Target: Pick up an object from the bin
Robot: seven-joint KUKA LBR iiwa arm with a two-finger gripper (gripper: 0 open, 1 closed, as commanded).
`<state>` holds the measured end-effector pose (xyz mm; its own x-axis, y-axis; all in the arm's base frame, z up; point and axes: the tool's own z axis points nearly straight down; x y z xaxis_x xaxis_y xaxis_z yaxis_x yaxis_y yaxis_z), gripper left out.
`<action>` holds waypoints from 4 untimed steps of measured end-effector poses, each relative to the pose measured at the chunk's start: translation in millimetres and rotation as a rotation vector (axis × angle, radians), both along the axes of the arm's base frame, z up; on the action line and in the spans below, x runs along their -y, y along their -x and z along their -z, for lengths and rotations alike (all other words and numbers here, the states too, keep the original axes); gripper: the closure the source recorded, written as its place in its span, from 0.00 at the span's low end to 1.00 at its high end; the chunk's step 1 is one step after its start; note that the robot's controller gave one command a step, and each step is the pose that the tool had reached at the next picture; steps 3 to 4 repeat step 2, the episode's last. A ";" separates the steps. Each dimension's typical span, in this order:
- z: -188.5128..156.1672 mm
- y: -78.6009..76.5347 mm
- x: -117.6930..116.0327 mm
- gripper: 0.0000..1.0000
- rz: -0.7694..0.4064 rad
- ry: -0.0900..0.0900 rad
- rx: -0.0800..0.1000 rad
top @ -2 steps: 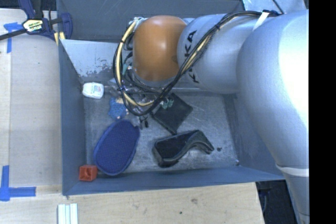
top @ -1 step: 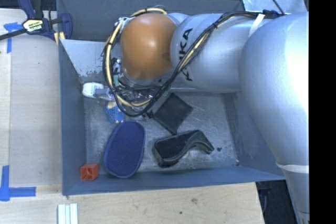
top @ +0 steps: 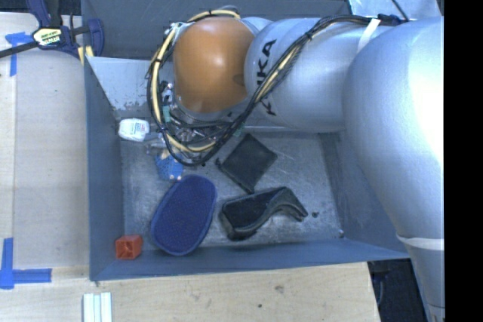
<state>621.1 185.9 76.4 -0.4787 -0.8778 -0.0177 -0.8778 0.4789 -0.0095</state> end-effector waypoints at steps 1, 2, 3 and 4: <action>-38.0 -8.5 33.5 1.00 -0.007 0.009 -0.008; -134.6 -3.0 23.7 1.00 0.038 0.006 -0.005; -134.6 -3.0 23.7 1.00 0.038 0.006 -0.005; -134.6 -3.0 23.7 1.00 0.038 0.006 -0.005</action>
Offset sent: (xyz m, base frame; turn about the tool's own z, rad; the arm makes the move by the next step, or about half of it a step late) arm 0.0058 -0.0313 0.0346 -0.0123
